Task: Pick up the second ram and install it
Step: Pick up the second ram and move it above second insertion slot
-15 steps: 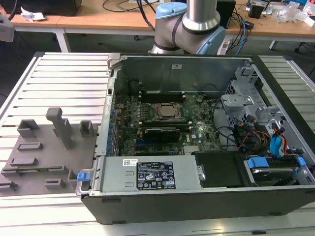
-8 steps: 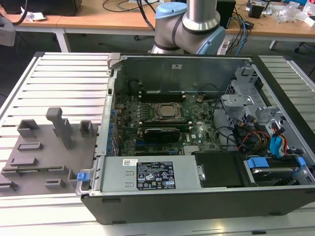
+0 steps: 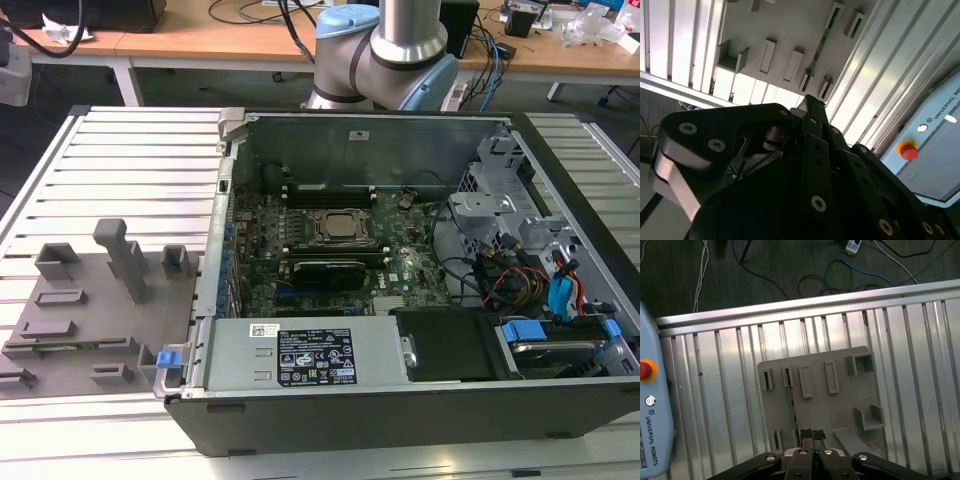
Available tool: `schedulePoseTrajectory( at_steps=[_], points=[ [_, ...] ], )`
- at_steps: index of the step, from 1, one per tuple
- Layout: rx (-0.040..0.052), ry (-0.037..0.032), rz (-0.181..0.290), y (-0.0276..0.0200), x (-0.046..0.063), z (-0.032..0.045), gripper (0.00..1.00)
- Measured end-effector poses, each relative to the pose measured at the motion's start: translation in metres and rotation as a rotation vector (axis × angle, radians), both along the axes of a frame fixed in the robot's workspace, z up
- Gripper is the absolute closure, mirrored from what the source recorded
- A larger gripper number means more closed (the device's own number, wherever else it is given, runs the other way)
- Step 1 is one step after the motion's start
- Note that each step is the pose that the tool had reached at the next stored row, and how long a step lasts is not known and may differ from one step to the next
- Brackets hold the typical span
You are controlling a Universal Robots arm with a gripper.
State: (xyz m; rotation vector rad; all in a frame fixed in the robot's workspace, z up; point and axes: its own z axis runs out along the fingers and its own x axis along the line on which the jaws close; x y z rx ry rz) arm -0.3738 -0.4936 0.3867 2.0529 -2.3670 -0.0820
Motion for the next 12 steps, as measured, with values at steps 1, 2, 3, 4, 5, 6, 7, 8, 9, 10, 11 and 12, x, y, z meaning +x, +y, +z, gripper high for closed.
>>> schedulePoseTrajectory(
  at_steps=[1,2,3,4,5,6,7,8,9,10,11,12],
  points=[
    [0.0000,0.0000,0.000,0.0000,0.0000,0.0000,0.89],
    [0.0000,0.0000,0.000,0.0000,0.0000,0.0000,0.89],
    [0.0000,0.0000,0.000,0.0000,0.0000,0.0000,0.89],
    [0.0000,-0.0001,0.000,0.0000,0.0000,0.0000,0.83],
    [0.0000,0.0000,0.000,0.0000,0.0000,0.0000,0.76],
    [0.0000,0.0000,0.000,0.0000,0.0000,0.0000,0.70],
    [0.0000,0.0000,-0.001,0.0000,0.0000,0.0000,0.70],
    [0.0000,0.0000,-0.001,0.0000,0.0000,0.0000,0.70],
    [0.0000,0.0000,-0.001,0.0000,0.0000,-0.0004,0.70],
    [0.0000,0.0000,-0.001,0.0000,0.0000,-0.0013,0.70],
    [0.0000,0.0000,-0.001,0.0000,0.0000,-0.0021,0.70],
    [0.0000,-0.0001,-0.001,0.0000,0.0000,-0.0033,0.70]
  ],
)
